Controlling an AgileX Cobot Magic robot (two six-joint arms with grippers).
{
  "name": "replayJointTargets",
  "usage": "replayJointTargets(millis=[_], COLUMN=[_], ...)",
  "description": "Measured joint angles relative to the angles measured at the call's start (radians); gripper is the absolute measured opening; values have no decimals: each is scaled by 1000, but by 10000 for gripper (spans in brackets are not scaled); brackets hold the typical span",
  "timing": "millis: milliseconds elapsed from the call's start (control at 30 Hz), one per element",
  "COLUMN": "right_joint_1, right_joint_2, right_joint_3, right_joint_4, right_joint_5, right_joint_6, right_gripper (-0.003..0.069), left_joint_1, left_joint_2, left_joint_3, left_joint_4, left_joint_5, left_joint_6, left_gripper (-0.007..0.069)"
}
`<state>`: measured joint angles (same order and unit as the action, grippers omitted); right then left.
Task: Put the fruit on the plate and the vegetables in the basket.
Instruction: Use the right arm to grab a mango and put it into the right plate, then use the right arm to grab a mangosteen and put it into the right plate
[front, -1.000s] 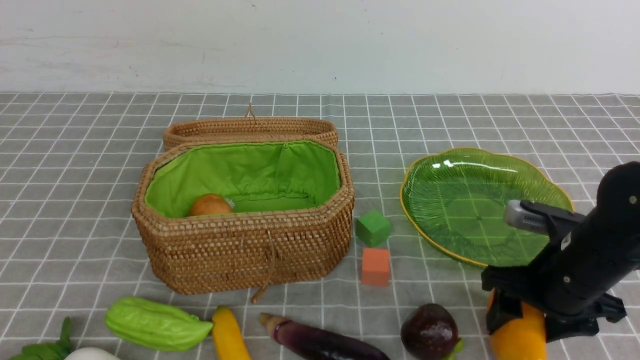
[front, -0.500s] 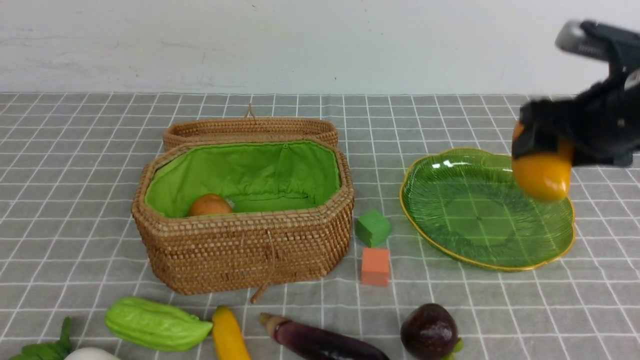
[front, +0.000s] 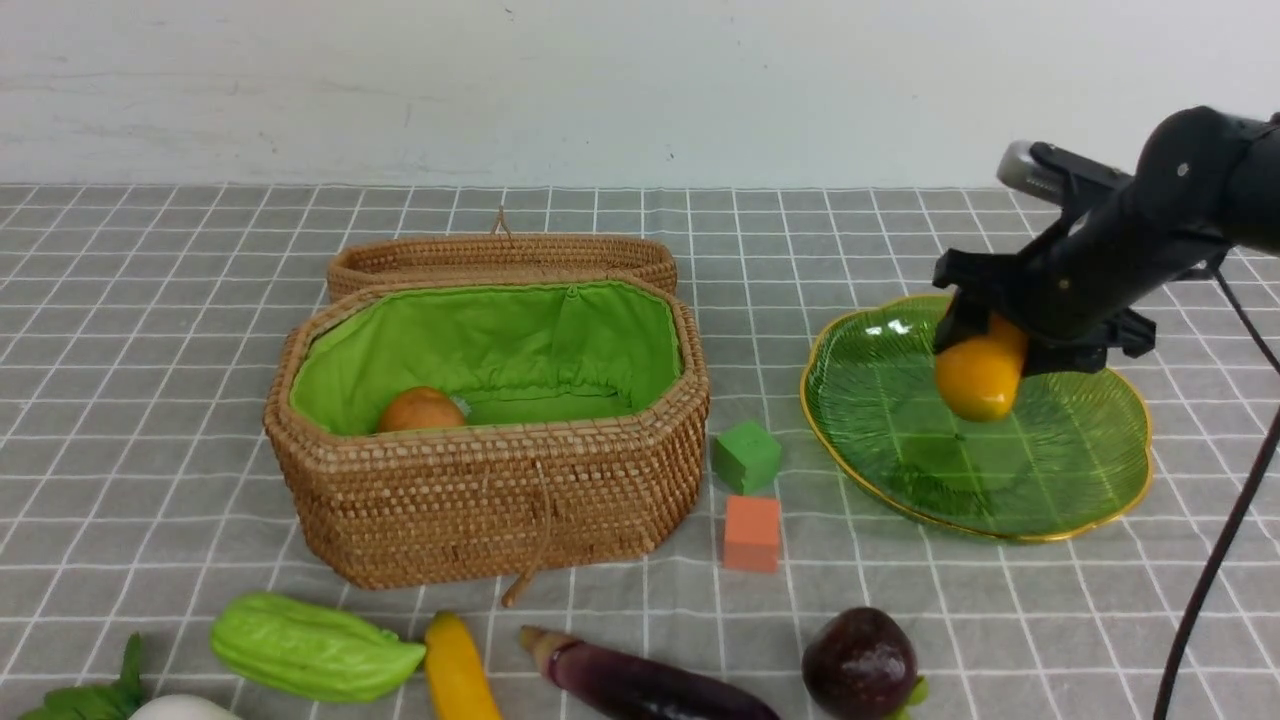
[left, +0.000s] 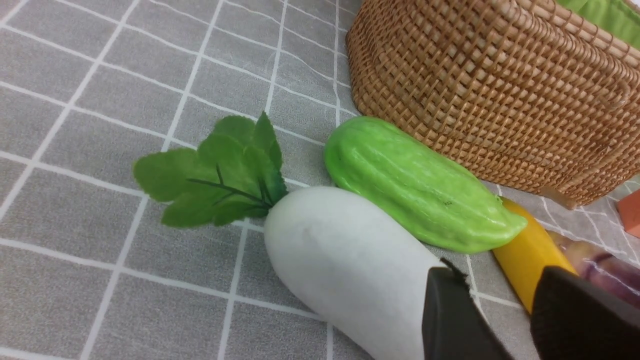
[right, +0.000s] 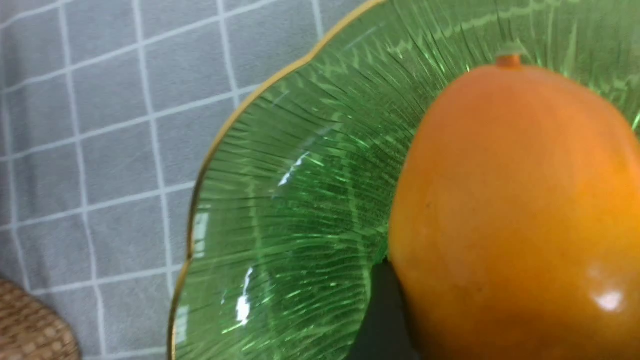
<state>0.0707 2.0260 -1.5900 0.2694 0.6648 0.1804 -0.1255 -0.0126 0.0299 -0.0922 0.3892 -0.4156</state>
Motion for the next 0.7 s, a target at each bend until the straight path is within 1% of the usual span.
replayJointTargets(millis=[67, 133, 200, 267, 400, 467, 567, 633, 700], right_joint_1=[0, 0, 0, 0, 0, 0, 10, 30, 88], right_joint_2=[2, -1, -8, -14, -58, -88, -145, -182, -232], right_joint_3=[-1, -4, -5, -5, -5, -6, -6, 5, 61], right_joint_4=[0, -4, -20, -27, -46, -49, -54, -58, -63], right_joint_5=[-2, 5, 12, 20, 55, 87, 177, 233, 290], right_joint_6=[1, 4, 5, 5, 5, 3, -26, -39, -49], right_gripper=[543, 629, 669, 676, 664, 656, 647, 643, 636], left_joint_1=[0, 0, 0, 0, 0, 0, 0, 0, 0], left_joint_2=[0, 0, 0, 0, 0, 0, 0, 0, 0], left_joint_3=[0, 0, 0, 0, 0, 0, 0, 0, 0], left_joint_4=[0, 0, 0, 0, 0, 0, 0, 0, 0], left_joint_5=[0, 0, 0, 0, 0, 0, 0, 0, 0], left_joint_6=[0, 0, 0, 0, 0, 0, 0, 0, 0], left_gripper=[239, 239, 239, 239, 239, 239, 239, 239, 239])
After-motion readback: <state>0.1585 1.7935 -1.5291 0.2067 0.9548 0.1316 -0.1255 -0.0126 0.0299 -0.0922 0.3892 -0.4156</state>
